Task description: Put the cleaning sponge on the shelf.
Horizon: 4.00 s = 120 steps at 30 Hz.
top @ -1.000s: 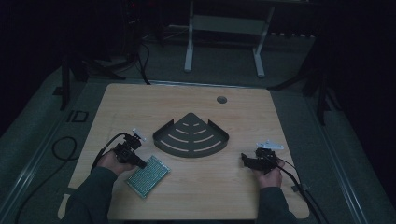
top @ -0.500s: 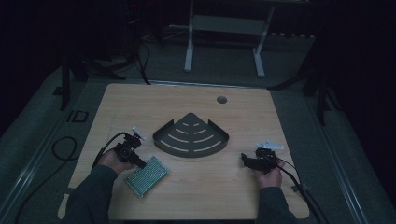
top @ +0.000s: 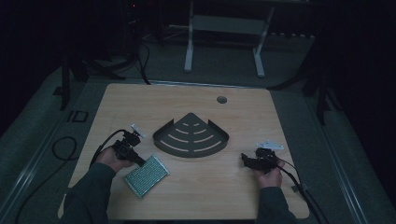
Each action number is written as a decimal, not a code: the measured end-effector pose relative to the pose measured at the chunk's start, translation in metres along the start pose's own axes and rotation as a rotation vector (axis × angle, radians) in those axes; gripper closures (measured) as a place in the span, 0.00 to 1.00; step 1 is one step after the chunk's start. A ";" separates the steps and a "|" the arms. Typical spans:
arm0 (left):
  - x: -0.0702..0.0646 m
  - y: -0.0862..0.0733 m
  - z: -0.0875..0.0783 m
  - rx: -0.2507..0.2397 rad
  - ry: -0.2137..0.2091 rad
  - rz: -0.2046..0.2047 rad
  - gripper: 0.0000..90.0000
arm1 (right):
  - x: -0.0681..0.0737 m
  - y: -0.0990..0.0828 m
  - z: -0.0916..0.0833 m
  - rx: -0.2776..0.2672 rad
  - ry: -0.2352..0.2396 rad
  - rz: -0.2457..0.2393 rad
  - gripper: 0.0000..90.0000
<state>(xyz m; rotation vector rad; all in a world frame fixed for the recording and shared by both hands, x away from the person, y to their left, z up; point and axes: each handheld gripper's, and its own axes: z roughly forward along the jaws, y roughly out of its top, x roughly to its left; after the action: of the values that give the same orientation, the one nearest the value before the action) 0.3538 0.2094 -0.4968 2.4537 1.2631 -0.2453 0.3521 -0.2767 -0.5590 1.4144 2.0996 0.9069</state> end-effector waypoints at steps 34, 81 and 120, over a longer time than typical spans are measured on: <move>0.002 0.011 -0.039 -0.076 0.017 0.014 1.00 | 0.000 0.000 0.000 0.000 -0.001 -0.001 0.22; -0.006 0.046 -0.068 -0.090 0.052 0.055 1.00 | 0.000 0.000 0.000 0.001 0.000 0.001 0.22; -0.018 0.085 -0.081 -0.079 0.103 0.083 1.00 | 0.000 0.000 0.000 0.001 0.002 -0.002 0.22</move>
<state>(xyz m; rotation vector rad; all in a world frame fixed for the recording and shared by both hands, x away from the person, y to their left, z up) 0.4114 0.1828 -0.3958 2.4722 1.1845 -0.0465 0.3525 -0.2768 -0.5590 1.4118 2.1028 0.9069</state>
